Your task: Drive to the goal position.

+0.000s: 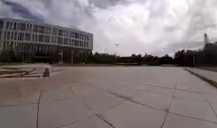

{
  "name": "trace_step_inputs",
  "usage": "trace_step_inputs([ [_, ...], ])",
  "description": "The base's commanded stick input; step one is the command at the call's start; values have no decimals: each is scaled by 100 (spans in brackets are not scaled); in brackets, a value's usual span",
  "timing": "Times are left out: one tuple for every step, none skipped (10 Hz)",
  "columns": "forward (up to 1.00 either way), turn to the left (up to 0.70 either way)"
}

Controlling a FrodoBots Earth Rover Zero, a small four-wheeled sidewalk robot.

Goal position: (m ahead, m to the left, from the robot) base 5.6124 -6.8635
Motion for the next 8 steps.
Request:
trace_step_inputs([
  [70,-35],
  [70,-35],
  [70,-35],
  [70,-35],
  [70,-35],
  [70,-35],
  [70,-35],
  [70,-35],
])
